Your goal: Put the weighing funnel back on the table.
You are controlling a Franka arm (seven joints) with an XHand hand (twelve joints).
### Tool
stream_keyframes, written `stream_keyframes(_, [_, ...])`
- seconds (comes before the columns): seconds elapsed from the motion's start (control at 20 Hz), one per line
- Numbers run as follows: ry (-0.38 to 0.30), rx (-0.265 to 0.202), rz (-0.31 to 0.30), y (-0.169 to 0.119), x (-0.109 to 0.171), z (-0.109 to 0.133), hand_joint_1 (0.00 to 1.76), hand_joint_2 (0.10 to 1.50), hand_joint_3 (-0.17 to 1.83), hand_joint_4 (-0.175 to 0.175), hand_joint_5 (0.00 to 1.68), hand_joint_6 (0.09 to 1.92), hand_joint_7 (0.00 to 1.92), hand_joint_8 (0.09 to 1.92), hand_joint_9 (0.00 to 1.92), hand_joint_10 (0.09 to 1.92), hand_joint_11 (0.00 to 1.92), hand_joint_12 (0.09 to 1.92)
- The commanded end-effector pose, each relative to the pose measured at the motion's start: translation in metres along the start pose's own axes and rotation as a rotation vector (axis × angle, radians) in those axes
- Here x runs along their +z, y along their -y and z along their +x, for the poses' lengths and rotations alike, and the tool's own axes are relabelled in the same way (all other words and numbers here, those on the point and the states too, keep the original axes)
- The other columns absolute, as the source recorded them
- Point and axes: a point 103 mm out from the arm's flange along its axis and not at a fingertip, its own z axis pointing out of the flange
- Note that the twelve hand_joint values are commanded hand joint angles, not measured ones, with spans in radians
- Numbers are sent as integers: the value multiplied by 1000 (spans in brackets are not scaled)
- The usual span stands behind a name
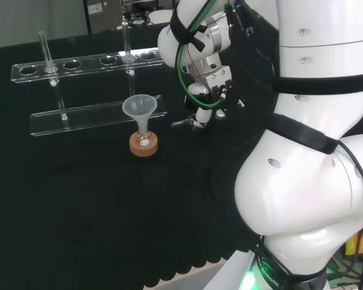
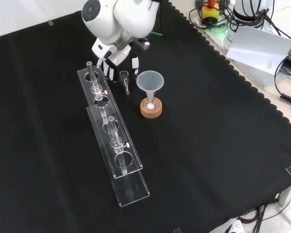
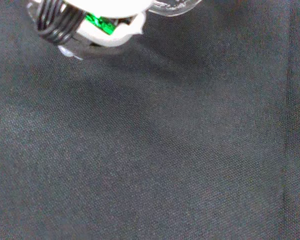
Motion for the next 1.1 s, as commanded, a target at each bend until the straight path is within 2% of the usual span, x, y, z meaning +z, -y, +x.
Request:
stream_keyframes(0.05, [3,-13,2,-3,1,5,1054,720,761,175,1043,1112,720,697,925,513,465,1262])
stream_keyframes(0.6, [11,-17,13,-4,6,11,1041,766,690,175,1017,1119,697,708,910,510,468,1257])
stream_keyframes(0.9, [-3,-14,19,-2,10,2,1006,961,336,175,952,1099,590,771,830,564,445,1270])
stream_keyframes(1.0, [-5,-15,27,-1,10,2,930,900,398,42,837,981,551,774,793,583,426,1274])
stream_keyframes(1.05, [-4,-19,34,-1,10,1,908,848,475,0,775,932,534,775,777,591,416,1280])
stream_keyframes(1.1, [-3,-19,42,-1,11,1,894,805,542,-23,719,897,518,776,763,598,407,1284])
